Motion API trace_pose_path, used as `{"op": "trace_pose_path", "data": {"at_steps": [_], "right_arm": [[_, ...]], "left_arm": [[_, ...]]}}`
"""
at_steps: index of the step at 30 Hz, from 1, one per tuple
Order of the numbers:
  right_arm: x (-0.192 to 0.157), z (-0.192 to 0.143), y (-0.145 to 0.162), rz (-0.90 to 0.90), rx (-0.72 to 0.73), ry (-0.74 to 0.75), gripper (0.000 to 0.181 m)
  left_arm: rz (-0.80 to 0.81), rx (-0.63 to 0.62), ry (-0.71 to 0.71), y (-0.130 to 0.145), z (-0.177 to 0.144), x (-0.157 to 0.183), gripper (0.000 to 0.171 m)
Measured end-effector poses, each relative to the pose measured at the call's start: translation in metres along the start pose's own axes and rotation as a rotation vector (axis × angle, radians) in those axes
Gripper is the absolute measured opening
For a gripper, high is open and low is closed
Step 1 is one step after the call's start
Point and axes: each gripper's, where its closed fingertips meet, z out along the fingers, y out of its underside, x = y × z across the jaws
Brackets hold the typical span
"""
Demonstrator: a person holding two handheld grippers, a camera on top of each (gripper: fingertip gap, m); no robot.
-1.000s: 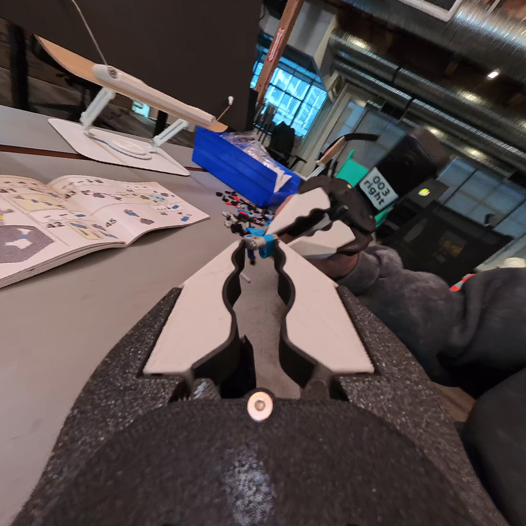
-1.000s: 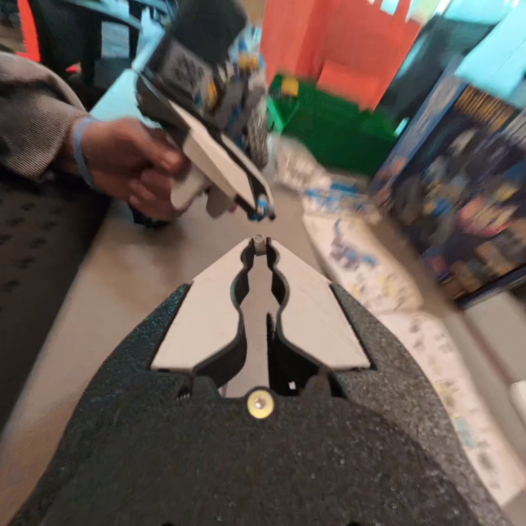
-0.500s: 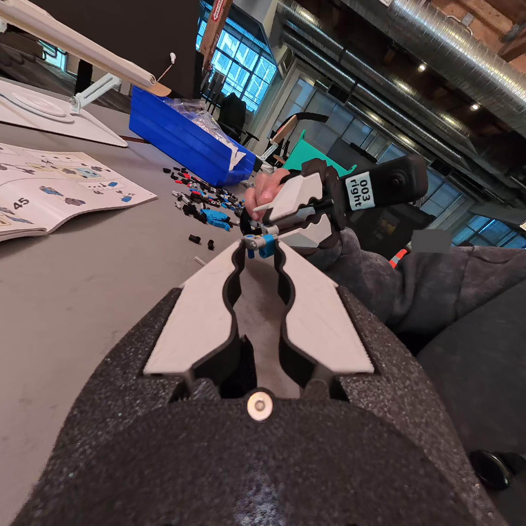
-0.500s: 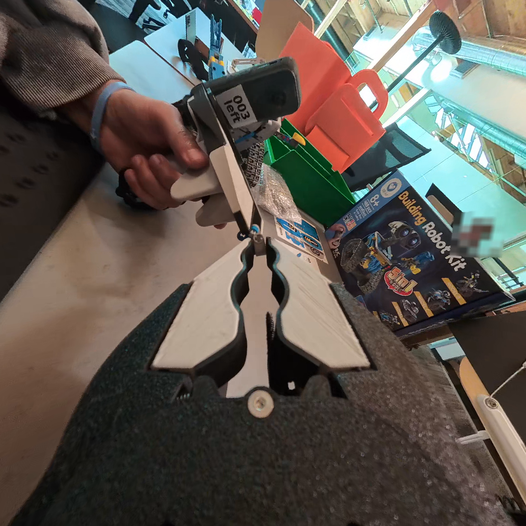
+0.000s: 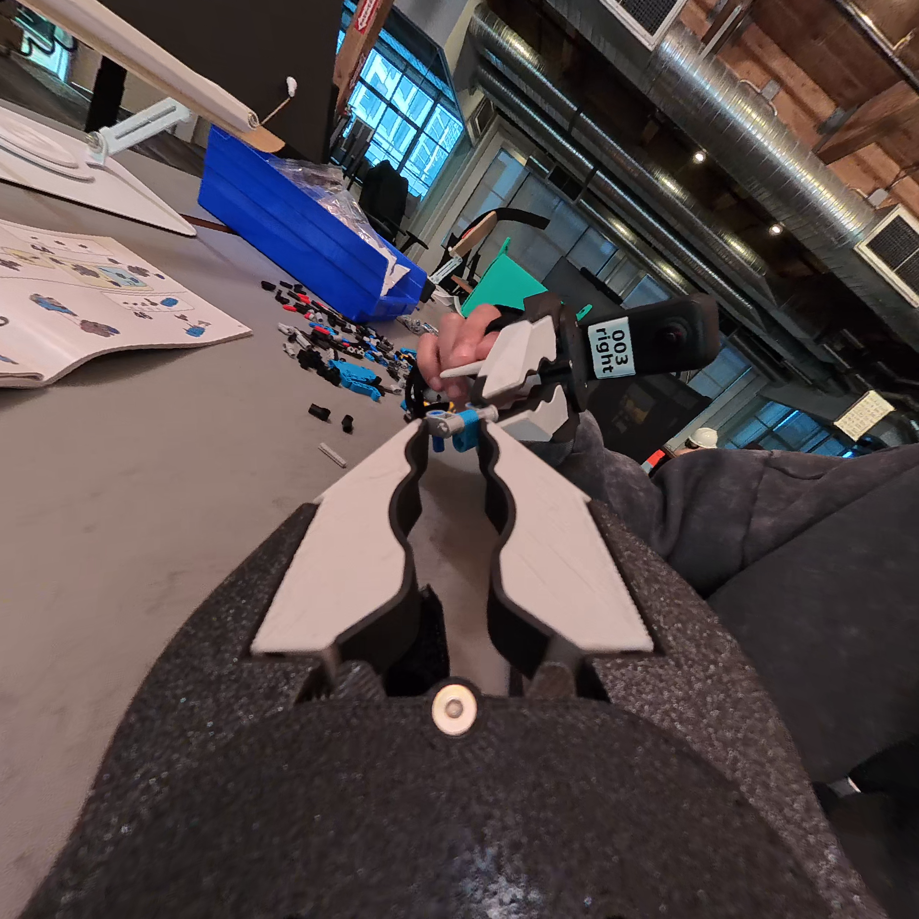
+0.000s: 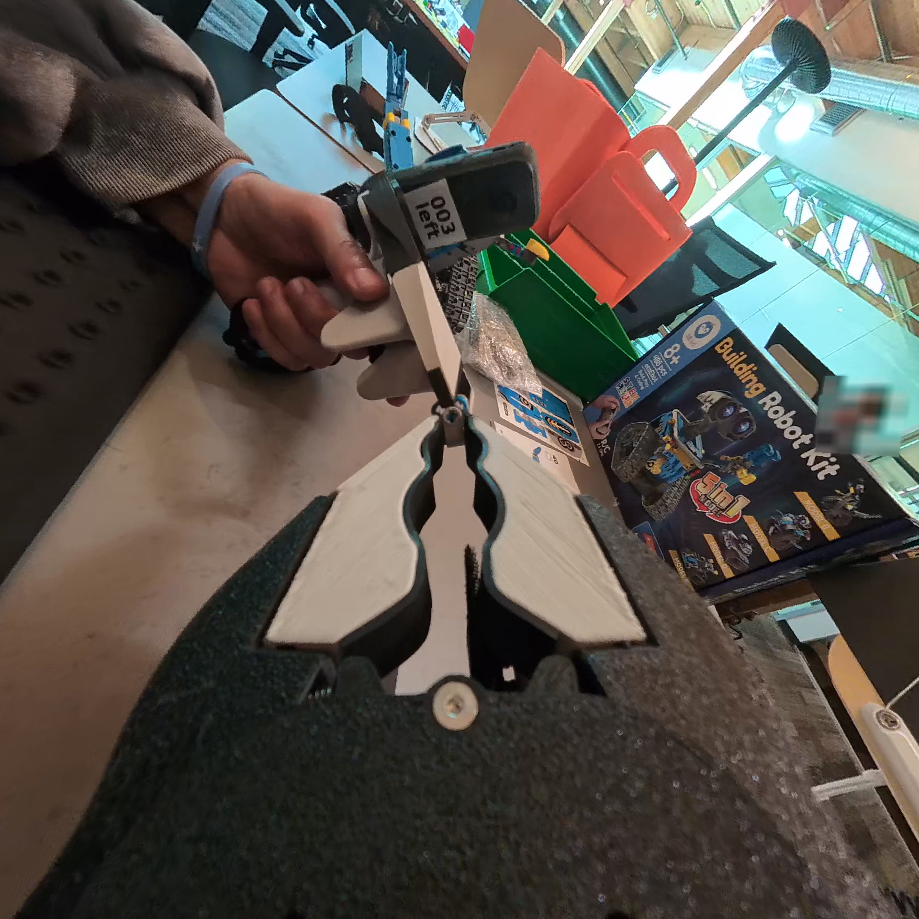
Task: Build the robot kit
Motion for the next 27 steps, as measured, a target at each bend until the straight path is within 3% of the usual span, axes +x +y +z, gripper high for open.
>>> {"op": "trace_pose_path", "data": {"at_steps": [20, 27], "right_arm": [[-0.005, -0.001, 0.0, -0.014, 0.005, -0.013, 0.007], [-0.004, 0.001, 0.012, -0.008, -0.061, -0.012, 0.007]], "left_arm": [[-0.035, -0.036, 0.025, 0.007, 0.003, 0.002, 0.018], [0.026, -0.049, -0.08, 0.009, 0.005, -0.01, 0.019]]}}
